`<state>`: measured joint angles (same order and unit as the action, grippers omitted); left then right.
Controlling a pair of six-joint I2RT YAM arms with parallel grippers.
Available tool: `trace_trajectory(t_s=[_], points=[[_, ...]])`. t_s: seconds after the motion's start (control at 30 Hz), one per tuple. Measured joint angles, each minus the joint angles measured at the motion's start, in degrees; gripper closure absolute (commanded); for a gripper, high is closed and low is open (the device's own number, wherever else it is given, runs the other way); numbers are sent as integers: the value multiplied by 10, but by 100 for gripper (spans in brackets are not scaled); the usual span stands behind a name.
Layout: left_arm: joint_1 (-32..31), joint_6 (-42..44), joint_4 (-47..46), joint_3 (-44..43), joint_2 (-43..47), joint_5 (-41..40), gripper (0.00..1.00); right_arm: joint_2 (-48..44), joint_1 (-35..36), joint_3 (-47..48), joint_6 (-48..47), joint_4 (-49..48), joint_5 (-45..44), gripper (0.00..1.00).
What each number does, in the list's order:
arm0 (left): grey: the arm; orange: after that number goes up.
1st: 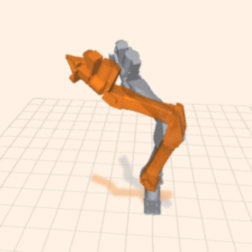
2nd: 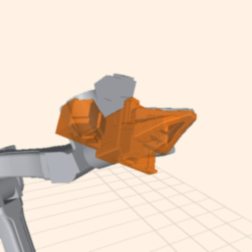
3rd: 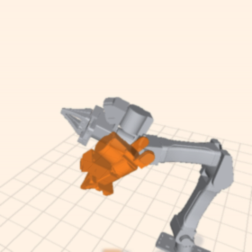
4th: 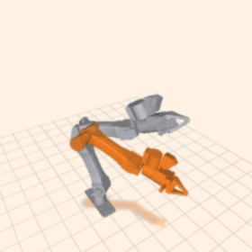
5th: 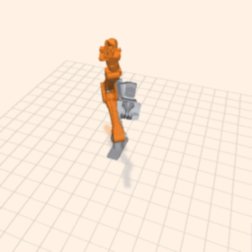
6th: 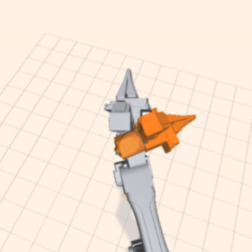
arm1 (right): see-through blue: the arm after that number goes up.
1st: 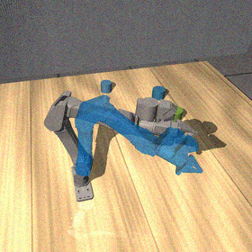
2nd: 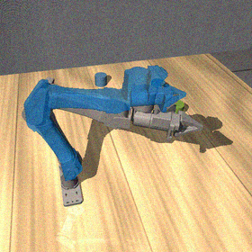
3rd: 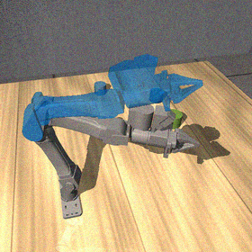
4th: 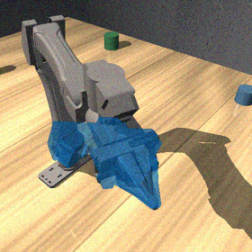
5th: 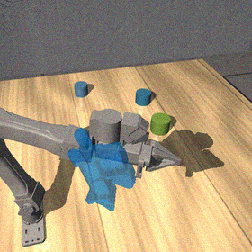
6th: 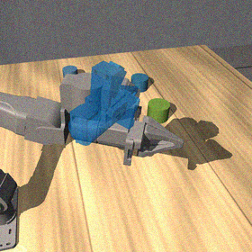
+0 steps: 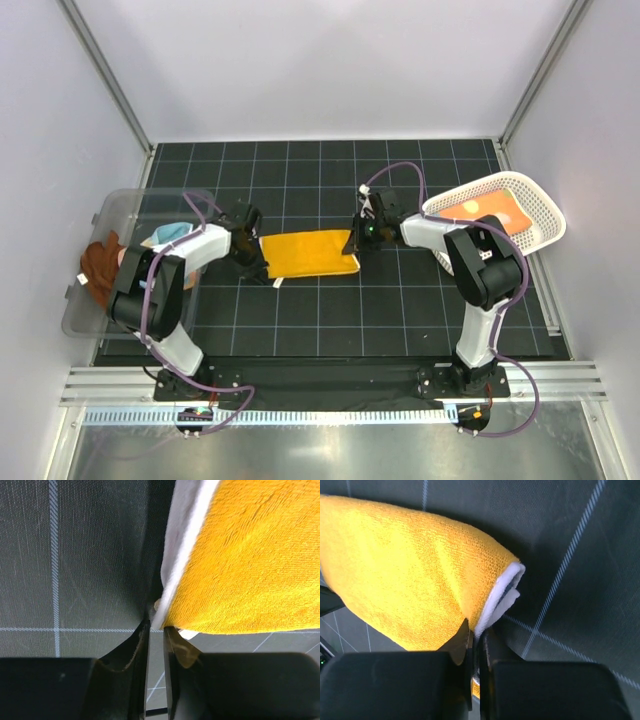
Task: Fold and stack the towels
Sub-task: Neatly place the folded towel into the bin
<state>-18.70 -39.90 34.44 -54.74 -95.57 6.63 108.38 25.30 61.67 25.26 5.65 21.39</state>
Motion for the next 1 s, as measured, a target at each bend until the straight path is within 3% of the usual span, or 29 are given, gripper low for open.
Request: trace_trajectory(t_s=[0.1,0.2,0.37,0.53,0.7,1.0], points=[[0,-3,2,4,12,5,73,-7,0,9,-12,45,-9,99],[0,0,26,-7,47,16,63,-38,-7,28,-51,151,-23,99],[0,26,74,-109,87,12,61,-108,-31,59,-107,316,-73,99],[1,48,76,-144,92,12,61,-197,-64,131,-163,467,-149,99],[1,59,79,-138,71,39,61,-228,-113,228,-221,537,-223,99],[1,64,78,-129,50,64,61,-168,-213,330,-326,596,-332,99]])
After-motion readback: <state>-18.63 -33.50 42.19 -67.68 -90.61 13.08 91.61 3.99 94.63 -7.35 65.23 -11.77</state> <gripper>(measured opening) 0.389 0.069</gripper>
